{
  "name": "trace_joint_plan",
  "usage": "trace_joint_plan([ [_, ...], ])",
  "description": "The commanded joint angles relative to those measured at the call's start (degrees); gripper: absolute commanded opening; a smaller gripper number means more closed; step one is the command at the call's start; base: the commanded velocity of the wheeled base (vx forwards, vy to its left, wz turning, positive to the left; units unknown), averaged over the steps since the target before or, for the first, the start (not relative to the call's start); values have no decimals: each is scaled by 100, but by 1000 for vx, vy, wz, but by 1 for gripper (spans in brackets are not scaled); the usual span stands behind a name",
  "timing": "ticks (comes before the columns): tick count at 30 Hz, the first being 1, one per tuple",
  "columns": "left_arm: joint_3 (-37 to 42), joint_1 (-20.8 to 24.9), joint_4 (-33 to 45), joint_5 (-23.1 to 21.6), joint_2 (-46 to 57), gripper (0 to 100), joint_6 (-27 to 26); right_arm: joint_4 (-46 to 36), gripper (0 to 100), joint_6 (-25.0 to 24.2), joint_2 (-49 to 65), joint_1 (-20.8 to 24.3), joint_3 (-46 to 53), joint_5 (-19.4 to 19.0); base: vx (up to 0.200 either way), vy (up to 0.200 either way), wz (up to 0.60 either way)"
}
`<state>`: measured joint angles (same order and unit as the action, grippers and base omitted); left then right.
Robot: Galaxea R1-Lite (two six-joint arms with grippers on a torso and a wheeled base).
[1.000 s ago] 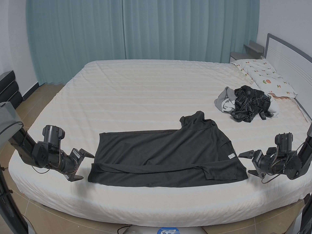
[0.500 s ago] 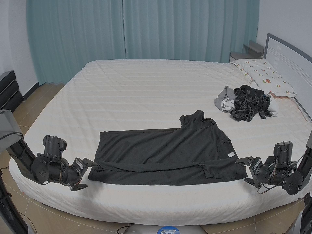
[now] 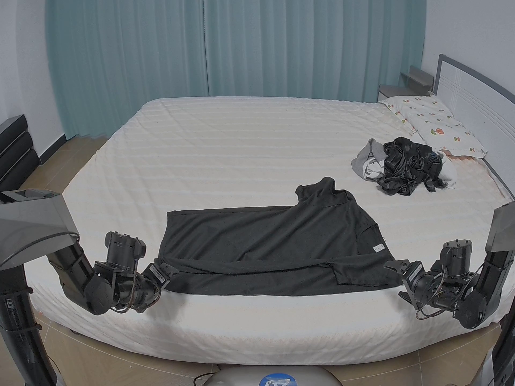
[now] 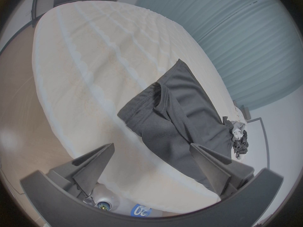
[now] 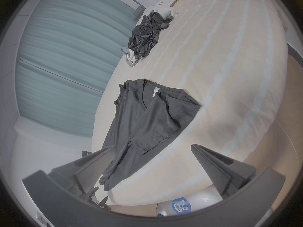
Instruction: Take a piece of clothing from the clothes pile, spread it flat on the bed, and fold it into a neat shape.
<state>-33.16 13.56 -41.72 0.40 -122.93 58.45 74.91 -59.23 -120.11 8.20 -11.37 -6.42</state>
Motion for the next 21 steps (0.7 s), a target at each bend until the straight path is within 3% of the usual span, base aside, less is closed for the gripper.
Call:
trace_joint_plan([
  [1,-112,139,-21,136,-337,100,-9,50,100,0,-214,50,4,18,0,0,0],
  [9,-455,86,-30,346,-521,100,8,94,100,-18,-214,58,30,18,0,0,0],
  [10,-463,59,-100,426,-521,0,17,120,100,-18,-223,58,48,18,0,0,0],
  [18,-376,42,-249,619,-486,0,26,164,100,-27,-258,129,74,18,0,0,0],
  [21,-323,42,-267,716,-451,0,245,173,100,-247,-416,208,-14,71,0,0,0],
])
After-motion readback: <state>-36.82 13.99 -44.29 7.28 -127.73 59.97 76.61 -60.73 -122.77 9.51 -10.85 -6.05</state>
